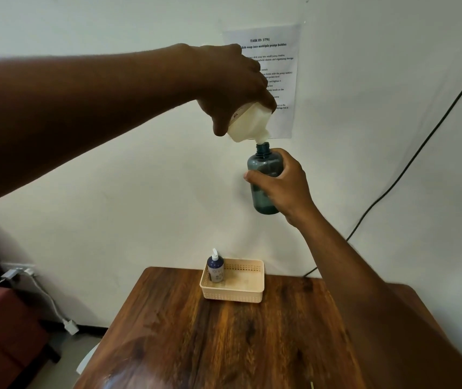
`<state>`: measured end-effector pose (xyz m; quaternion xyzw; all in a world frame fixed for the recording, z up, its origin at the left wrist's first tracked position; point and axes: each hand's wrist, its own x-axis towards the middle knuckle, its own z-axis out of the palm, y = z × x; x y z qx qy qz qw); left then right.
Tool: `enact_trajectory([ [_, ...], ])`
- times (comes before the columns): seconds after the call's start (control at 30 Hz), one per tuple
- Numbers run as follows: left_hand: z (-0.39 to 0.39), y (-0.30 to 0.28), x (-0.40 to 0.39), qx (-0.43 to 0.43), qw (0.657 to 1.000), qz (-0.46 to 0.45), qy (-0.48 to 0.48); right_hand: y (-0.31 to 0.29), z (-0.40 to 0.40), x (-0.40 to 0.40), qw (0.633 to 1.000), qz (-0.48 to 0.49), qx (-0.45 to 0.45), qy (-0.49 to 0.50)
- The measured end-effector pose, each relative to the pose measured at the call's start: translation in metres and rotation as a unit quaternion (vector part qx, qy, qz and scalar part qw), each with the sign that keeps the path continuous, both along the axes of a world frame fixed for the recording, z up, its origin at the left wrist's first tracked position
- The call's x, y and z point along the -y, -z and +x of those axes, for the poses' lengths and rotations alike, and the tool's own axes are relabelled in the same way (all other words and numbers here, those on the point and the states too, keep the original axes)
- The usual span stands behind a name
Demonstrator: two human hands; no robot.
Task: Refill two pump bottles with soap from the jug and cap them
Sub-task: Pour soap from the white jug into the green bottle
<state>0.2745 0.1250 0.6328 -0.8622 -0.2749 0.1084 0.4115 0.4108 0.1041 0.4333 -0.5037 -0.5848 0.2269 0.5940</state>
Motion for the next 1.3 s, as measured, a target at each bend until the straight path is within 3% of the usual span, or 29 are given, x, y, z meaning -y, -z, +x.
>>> enact_trajectory([
  [0.6, 0.007, -0.002, -0.002, -0.016, 1.000, 0.001, 0.006, 0.002, 0.000, -0.001, 1.000, -0.001, -0.011, 0.007],
  [0.7, -0.001, 0.004, -0.006, 0.023, 1.000, -0.002, -0.005, 0.005, 0.001, -0.004, 1.000, -0.004, -0.019, 0.006],
  [0.8, -0.016, 0.021, -0.012, 0.124, 0.991, -0.051, -0.028, 0.006, 0.000, -0.008, 1.000, -0.010, -0.027, 0.007],
  [0.9, -0.037, 0.054, -0.025, 0.268, 0.951, -0.147, -0.037, 0.012, -0.003, -0.014, 0.999, -0.023, -0.038, -0.001],
  [1.03, -0.068, 0.112, -0.038, 0.444, 0.858, -0.257, -0.020, 0.026, -0.014, -0.018, 0.999, -0.032, -0.037, -0.013],
  [1.2, -0.111, 0.195, -0.043, 0.599, 0.731, -0.328, -0.027, 0.059, -0.041, -0.026, 0.998, -0.051, -0.024, -0.028],
  [1.3, -0.143, 0.252, -0.044, 0.652, 0.676, -0.339, -0.049, 0.088, -0.062, -0.030, 0.997, -0.070, -0.011, -0.033],
])
